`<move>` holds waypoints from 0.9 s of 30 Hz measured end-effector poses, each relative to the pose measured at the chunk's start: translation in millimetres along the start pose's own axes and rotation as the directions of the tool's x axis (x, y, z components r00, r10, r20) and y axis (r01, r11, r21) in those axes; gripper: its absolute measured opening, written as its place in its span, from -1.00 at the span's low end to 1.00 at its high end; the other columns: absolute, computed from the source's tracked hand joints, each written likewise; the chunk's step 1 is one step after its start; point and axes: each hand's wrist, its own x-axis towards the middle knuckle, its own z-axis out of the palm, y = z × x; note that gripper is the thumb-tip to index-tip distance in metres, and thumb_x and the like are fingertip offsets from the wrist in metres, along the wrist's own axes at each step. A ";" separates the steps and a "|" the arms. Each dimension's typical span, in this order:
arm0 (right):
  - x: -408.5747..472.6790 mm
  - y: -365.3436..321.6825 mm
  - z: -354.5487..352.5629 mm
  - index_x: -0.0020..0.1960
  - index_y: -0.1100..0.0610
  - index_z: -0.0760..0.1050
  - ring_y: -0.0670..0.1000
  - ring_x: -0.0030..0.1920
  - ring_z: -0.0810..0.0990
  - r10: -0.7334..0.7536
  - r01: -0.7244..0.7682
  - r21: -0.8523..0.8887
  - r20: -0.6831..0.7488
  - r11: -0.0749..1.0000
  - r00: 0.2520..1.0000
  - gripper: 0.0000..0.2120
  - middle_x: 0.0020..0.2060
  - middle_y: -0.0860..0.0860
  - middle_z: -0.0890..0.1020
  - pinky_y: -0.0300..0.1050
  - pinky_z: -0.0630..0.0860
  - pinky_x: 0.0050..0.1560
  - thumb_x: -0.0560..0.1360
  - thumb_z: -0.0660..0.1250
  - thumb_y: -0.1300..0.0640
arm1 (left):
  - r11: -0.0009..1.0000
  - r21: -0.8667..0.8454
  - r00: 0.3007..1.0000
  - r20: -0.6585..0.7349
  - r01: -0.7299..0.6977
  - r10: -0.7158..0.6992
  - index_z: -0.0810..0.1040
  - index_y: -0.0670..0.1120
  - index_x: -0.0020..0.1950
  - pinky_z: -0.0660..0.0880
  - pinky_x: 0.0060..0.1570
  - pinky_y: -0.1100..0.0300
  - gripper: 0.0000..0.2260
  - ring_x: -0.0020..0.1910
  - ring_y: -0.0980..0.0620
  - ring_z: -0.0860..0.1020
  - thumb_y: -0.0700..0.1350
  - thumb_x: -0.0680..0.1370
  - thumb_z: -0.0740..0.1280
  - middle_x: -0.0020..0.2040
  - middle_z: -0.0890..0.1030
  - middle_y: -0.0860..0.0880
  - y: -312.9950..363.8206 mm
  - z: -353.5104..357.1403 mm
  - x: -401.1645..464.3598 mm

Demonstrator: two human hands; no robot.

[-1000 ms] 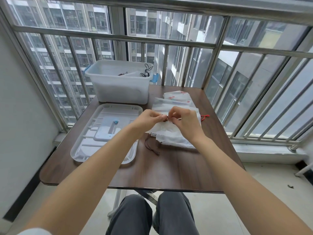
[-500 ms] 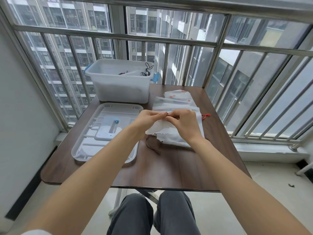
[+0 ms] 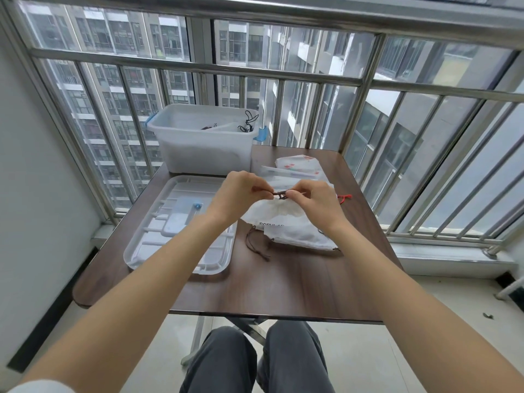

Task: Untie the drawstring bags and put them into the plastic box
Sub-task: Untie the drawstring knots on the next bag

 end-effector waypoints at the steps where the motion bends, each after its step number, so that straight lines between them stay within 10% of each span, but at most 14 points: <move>1: 0.3 -0.2 -2.3 -0.17 0.21 0.59 -0.05 -0.22 0.51 0.031 -0.031 -0.004 -0.014 1.000 0.999 -0.87 -0.30 0.01 0.58 -0.49 0.33 -0.30 0.49 0.34 0.17 | 0.998 0.057 1.000 -0.010 -0.012 0.012 0.70 -0.15 -0.06 0.34 -0.20 0.48 -0.89 -0.28 0.12 0.51 -0.17 0.46 0.42 -0.16 0.67 -0.11 -0.8 -1.2 -0.8; 6: -1.1 -0.2 -10.5 -0.16 0.26 0.55 0.00 -0.18 0.45 0.089 -0.093 -0.048 -0.075 0.995 0.993 -0.84 -0.27 0.03 0.54 -0.24 0.22 -0.31 0.52 0.28 0.19 | 0.979 0.200 0.998 -0.063 0.039 -0.027 0.66 -0.20 -0.03 0.47 -0.06 0.03 -0.84 -0.10 -0.16 0.53 -0.19 0.55 0.29 -0.09 0.60 -0.17 -2.7 -4.7 -3.9; 17: -12.7 2.7 -19.6 -0.19 0.29 0.49 0.12 -0.18 0.41 0.033 -0.028 -0.338 0.009 0.941 0.999 -0.87 -0.27 0.14 0.49 -0.12 0.33 -0.18 0.50 0.24 0.26 | 0.965 0.242 0.990 -0.121 0.104 -0.077 0.64 -0.21 -0.07 0.40 -0.09 0.15 -0.83 -0.06 -0.14 0.54 -0.32 0.52 0.25 -0.10 0.61 -0.16 -10.4 -0.2 -12.5; 22: -11.3 -4.4 -16.8 0.06 0.24 0.52 0.13 0.10 0.52 0.099 -0.078 -0.282 0.062 0.956 0.993 -0.80 0.04 0.15 0.60 -0.06 0.42 0.07 0.53 0.21 0.17 | 0.979 0.099 0.983 -0.068 0.178 -0.172 0.62 -0.18 -0.05 0.42 -0.05 0.18 -0.88 -0.05 -0.07 0.58 -0.20 0.53 0.30 -0.10 0.67 -0.11 -10.8 -0.7 -14.9; 27: -12.7 -7.9 3.8 0.43 0.08 0.20 0.06 0.33 0.39 0.104 -0.030 -0.211 0.349 0.977 0.931 -0.23 0.34 0.05 0.42 -0.01 0.34 0.32 0.35 0.45 -0.14 | 0.942 -0.202 0.961 -0.024 0.267 -0.277 0.60 -0.18 -0.10 0.48 -0.10 0.27 -0.90 -0.21 0.08 0.66 -0.16 0.51 0.35 -0.26 0.67 -0.07 -6.7 2.3 -17.6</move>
